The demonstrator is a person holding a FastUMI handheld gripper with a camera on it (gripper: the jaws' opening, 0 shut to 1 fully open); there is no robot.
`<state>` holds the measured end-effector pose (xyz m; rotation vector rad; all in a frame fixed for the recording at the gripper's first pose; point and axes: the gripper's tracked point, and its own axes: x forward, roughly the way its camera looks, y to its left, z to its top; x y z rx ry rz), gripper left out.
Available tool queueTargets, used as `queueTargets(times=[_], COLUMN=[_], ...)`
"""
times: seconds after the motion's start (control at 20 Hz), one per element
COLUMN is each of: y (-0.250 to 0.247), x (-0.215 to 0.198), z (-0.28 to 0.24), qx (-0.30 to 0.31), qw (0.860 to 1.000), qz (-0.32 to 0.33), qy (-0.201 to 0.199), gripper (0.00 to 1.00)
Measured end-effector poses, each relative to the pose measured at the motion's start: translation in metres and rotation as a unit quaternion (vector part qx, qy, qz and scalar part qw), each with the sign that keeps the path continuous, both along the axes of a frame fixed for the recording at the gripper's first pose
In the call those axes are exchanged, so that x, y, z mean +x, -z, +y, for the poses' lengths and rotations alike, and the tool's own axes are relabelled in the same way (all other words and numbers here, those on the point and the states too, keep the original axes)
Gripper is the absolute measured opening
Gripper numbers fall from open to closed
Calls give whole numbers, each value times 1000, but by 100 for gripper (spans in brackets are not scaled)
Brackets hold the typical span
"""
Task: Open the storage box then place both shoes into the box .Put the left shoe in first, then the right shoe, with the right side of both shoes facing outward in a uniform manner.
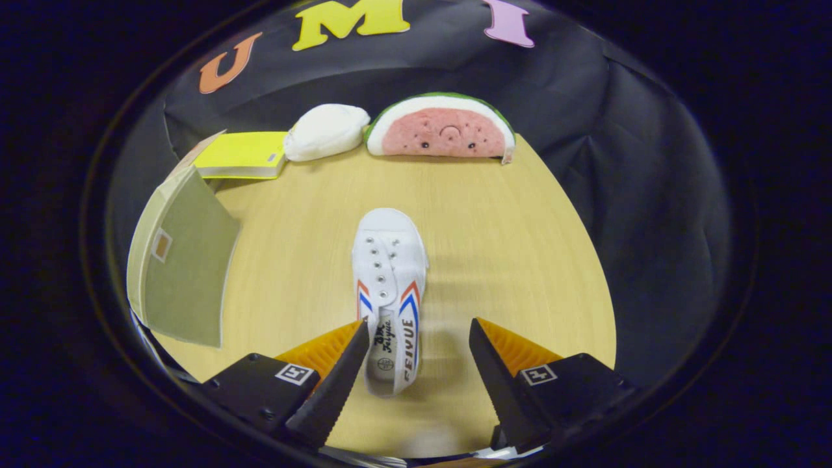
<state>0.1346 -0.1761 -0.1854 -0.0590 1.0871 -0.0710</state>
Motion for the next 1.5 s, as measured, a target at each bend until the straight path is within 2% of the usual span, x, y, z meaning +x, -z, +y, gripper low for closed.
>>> queueTargets(times=[0.15,0.35,0.45,0.65,0.8,0.95,1.05,1.2,1.25,1.5], y=[19,38,39,46,47,49,48,42,47,22], x=[4,11,23,32,33,31,31,32,30,11], z=[-10,-8,-12,-10,0,15,16,11,13,29], qx=[6,2,-17,9,44,72,71,83,91,131], qw=[1000,998,997,995,995,993,993,994,994,990], qz=[24,66,64,88,82,82,80,65,68,46], qy=[3,-24,-29,-34,-37,-47,-40,-12,-6,4], gripper=[100,100,98,98,97,57,34,27,7,6])
